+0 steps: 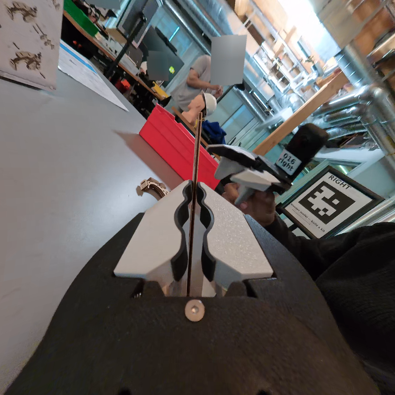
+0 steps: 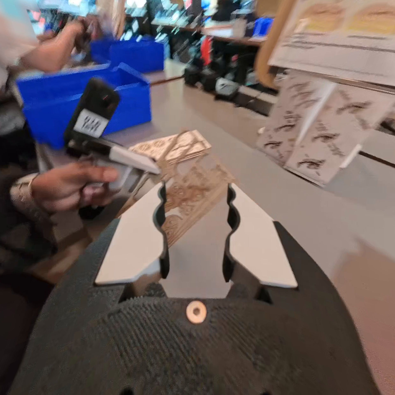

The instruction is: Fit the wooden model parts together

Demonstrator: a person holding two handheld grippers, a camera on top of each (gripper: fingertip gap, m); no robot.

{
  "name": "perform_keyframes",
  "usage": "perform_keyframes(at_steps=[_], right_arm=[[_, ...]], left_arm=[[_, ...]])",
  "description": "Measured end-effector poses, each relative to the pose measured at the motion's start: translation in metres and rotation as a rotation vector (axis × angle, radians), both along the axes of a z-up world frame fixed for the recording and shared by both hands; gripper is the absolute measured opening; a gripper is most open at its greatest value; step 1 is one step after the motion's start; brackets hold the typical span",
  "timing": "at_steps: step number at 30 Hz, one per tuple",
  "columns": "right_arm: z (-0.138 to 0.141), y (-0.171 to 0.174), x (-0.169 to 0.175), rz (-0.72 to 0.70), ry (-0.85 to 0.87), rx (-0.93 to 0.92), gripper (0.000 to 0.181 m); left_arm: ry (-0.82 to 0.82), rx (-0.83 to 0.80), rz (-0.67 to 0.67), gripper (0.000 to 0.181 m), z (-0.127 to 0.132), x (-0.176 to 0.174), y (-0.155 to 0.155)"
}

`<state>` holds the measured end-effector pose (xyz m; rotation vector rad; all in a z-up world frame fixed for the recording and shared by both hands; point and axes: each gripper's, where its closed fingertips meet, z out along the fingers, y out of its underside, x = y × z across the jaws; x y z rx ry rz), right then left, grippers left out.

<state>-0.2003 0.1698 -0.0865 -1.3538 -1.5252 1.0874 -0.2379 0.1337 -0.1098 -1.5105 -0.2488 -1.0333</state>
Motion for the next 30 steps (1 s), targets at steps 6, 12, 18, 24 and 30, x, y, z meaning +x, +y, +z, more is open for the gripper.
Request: perform_keyframes(at_steps=[6, 12, 18, 24, 30], right_arm=[[-0.011, 0.018, -0.001, -0.061, 0.101, -0.483, 0.071], [-0.019, -0.017, -0.011, 0.087, 0.088, -0.626, 0.061], [-0.016, -0.020, -0.010, 0.114, 0.120, -0.663, 0.034], [-0.018, -0.023, -0.010, 0.133, 0.104, -0.694, 0.034], [-0.021, -0.024, -0.011, 0.144, 0.098, -0.714, 0.028]], left_arm=[[-0.005, 0.081, 0.007, 0.000, 0.013, 0.004, -0.003], [-0.033, 0.112, -0.006, 0.000, 0.018, 0.016, -0.003], [-0.004, 0.110, -0.019, 0.000, 0.017, 0.031, -0.001], [-0.007, 0.106, -0.003, 0.000, 0.017, 0.029, -0.001], [-0.001, 0.099, 0.000, 0.000, 0.016, 0.031, 0.000]])
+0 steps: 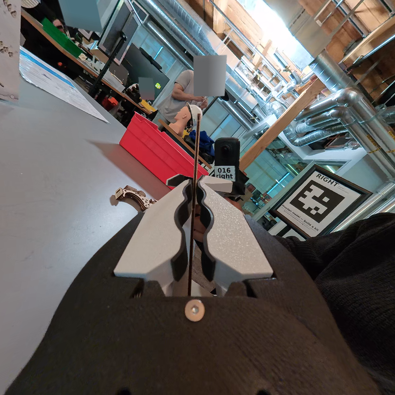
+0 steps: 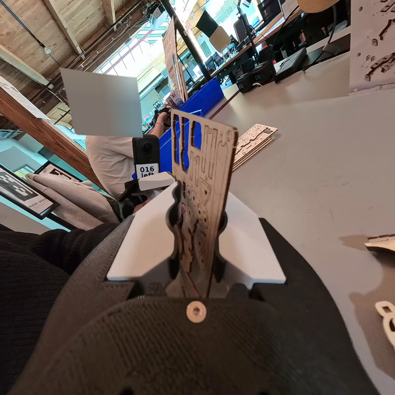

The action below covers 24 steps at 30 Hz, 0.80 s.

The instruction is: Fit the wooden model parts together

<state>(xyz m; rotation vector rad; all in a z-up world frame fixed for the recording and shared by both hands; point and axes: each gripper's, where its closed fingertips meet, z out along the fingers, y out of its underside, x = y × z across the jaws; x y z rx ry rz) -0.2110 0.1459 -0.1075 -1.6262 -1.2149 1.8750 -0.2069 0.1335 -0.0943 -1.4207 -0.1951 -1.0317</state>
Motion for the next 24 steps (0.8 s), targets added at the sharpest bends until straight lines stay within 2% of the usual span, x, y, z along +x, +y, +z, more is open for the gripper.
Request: perform_keyframes(at_steps=[24], right_arm=[[-0.021, 0.007, -0.005, -0.060, -0.096, 0.048, 0.022]], left_arm=[[0.044, -0.141, 0.083, 0.004, -0.026, -0.006, 0.009]])
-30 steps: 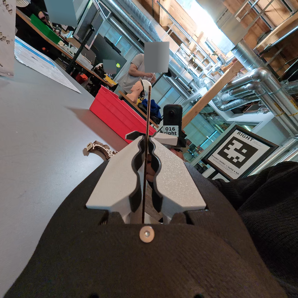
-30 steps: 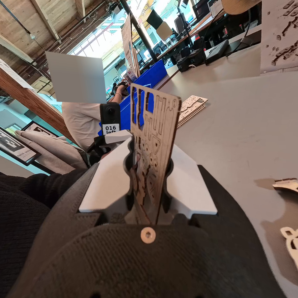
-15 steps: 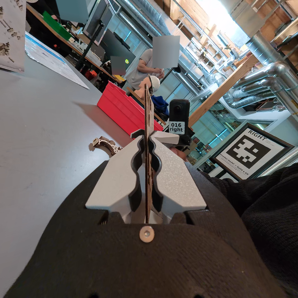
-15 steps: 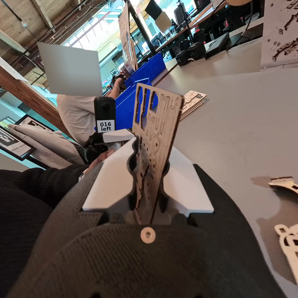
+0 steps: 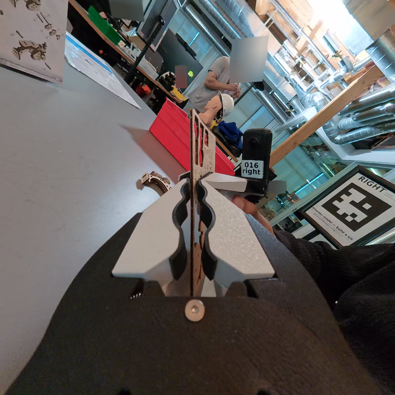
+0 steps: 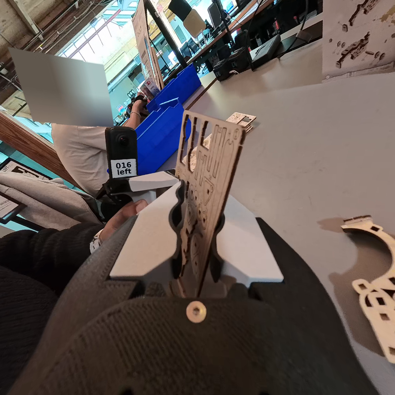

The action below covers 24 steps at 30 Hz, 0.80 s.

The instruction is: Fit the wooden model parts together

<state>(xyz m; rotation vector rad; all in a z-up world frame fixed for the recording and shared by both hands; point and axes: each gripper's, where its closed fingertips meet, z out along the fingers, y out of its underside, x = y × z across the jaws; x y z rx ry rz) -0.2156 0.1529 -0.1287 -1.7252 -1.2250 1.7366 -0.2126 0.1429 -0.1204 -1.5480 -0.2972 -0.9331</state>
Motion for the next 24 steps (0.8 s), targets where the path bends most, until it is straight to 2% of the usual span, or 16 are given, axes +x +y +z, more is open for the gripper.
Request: perform_keyframes(at_steps=[7, 10, 14, 17, 24], right_arm=[[0.004, 0.000, -0.001, -0.006, 0.028, 0.014, 0.023], [0.010, -0.001, -0.002, 0.013, 0.061, 0.009, 0.025], [0.005, -0.009, -0.002, 0.083, 0.038, -0.081, 0.034], [0.007, -0.015, 0.000, 0.121, 0.060, -0.170, 0.026], [0.011, -0.020, 0.003, 0.194, 0.101, -0.220, 0.004]], left_arm=[[0.015, 0.014, -0.004, 0.005, 0.003, -0.001, 0.000], [-0.037, 0.045, -0.036, 0.003, 0.011, -0.002, -0.002], [-0.085, 0.069, -0.035, 0.001, 0.014, -0.007, -0.005], [-0.104, 0.073, -0.039, 0.001, 0.014, -0.010, -0.006], [-0.168, 0.092, -0.052, 0.002, 0.017, -0.012, -0.008]])
